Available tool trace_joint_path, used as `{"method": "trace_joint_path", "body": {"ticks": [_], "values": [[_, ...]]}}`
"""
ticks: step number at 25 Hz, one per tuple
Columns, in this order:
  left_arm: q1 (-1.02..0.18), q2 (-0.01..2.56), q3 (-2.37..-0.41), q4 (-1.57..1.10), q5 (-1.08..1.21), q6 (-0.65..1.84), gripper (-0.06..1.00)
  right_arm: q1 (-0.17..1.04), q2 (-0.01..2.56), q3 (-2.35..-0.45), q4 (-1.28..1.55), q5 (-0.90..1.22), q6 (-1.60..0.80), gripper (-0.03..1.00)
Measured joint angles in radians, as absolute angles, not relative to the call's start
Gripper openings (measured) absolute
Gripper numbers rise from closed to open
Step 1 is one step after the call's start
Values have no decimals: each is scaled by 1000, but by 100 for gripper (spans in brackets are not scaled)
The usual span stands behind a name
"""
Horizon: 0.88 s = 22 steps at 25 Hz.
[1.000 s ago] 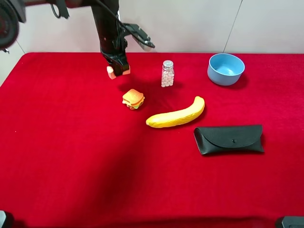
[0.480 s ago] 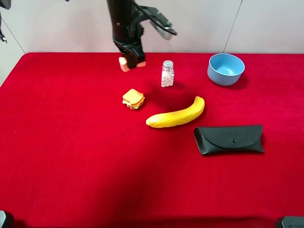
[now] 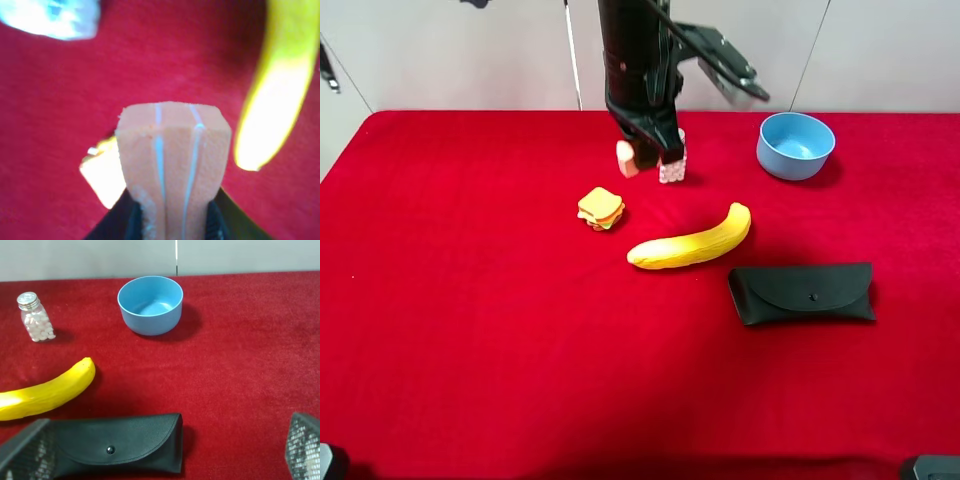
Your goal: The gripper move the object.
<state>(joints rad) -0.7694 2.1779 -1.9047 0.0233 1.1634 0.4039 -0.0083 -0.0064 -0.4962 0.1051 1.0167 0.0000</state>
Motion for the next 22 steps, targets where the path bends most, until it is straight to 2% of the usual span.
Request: {"method": "trace_joint_path", "body": {"ticks": [7,15,22], "values": [[-802,2022,-1650,23,1153,328,23,-8,-6,-496,105,1017,0,69],[-804,1851,-1299,24,951,243,21,-8,-6,-496,105,1017,0,69],[-805,1835,-1135,20,851,184,22,-8,-6,-496,105,1017,0,69]]}}
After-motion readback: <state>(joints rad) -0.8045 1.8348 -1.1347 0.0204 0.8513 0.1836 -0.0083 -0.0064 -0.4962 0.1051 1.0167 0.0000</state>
